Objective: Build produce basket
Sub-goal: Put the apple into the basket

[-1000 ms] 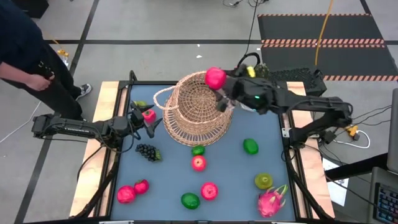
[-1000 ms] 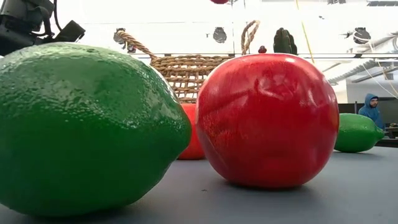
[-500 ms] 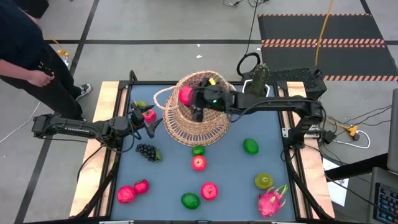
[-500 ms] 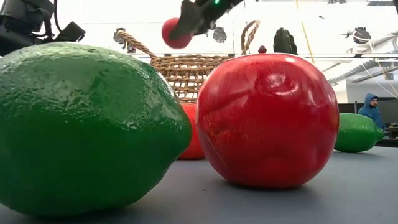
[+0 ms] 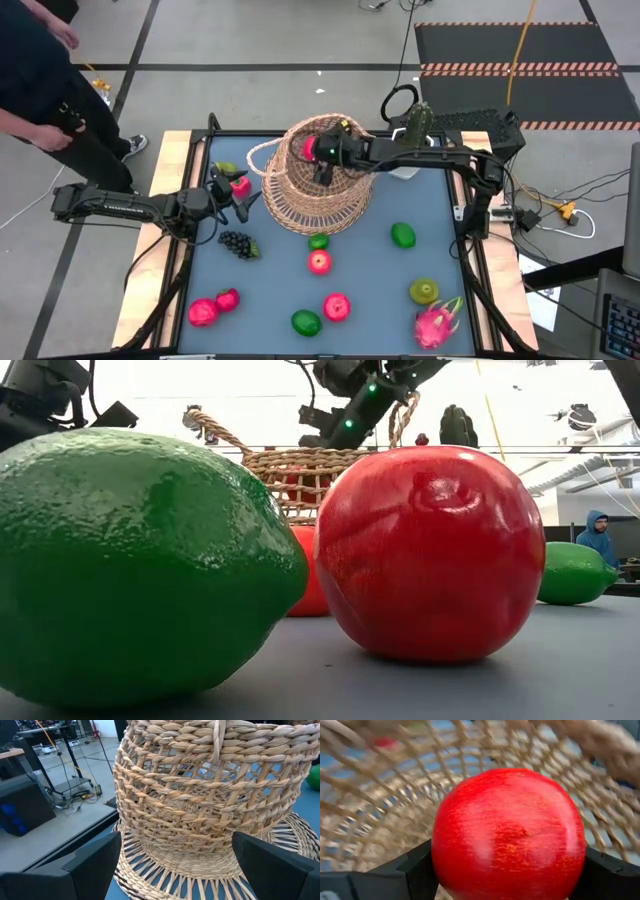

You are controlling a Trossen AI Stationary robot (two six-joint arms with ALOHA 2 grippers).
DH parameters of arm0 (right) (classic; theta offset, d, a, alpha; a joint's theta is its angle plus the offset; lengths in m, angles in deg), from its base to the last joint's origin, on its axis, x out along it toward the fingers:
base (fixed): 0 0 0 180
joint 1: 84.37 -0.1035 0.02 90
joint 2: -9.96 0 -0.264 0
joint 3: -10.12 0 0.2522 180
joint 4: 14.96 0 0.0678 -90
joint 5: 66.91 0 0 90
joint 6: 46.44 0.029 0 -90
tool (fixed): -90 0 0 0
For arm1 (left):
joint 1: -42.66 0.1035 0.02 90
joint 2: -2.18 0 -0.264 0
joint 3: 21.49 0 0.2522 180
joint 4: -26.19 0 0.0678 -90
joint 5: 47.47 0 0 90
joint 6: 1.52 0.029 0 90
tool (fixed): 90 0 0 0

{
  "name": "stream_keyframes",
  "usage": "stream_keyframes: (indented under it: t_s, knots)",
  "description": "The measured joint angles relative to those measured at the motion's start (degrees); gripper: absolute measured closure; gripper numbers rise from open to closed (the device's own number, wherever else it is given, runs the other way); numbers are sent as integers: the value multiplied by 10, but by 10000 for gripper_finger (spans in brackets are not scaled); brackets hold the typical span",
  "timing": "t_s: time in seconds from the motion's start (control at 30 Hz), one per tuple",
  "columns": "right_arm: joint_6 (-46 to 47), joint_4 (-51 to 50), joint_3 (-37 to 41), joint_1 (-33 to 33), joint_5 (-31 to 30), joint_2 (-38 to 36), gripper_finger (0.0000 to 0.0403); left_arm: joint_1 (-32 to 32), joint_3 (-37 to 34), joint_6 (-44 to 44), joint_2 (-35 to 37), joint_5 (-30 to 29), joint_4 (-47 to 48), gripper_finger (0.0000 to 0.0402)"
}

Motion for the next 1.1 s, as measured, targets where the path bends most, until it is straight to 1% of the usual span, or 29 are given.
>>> stream_keyframes:
  t_s: [0.07, 0.17, 0.23, 0.3, 0.4, 0.57, 0.7, 0.8, 0.97, 1.1]
  knots:
    - [8, -19, 0, 7, 5, 0, 86, 0, 0, -1, 0, -1, 0, 21]
    - [27, -43, 0, 20, 55, 0, 75, 0, 0, -2, 0, -1, 0, 21]
    - [36, -38, 9, 26, 90, 0, 64, 0, 0, -2, 0, -1, -1, 21]
    - [40, -16, 30, 28, 103, 0, 53, 0, 0, -2, 0, -1, -1, 21]
    - [41, 9, 55, 33, 103, 1, 47, 0, 0, -3, 0, -2, -2, 21]
    - [48, 30, 72, 39, 100, 0, 46, 0, 0, -3, 0, -2, -5, 21]
    - [46, 31, 73, 39, 58, -5, 45, 0, 0, -6, 0, -2, -5, 21]
    - [41, 22, 73, 38, 42, -19, 46, 0, 0, -6, 0, -2, -5, 21]
    - [29, 20, 73, 37, 46, -44, 46, 0, 0, -6, 0, -4, -8, 21]
    - [9, 23, 73, 34, 82, -64, 46, 0, 0, 0, 0, -19, -8, 21]
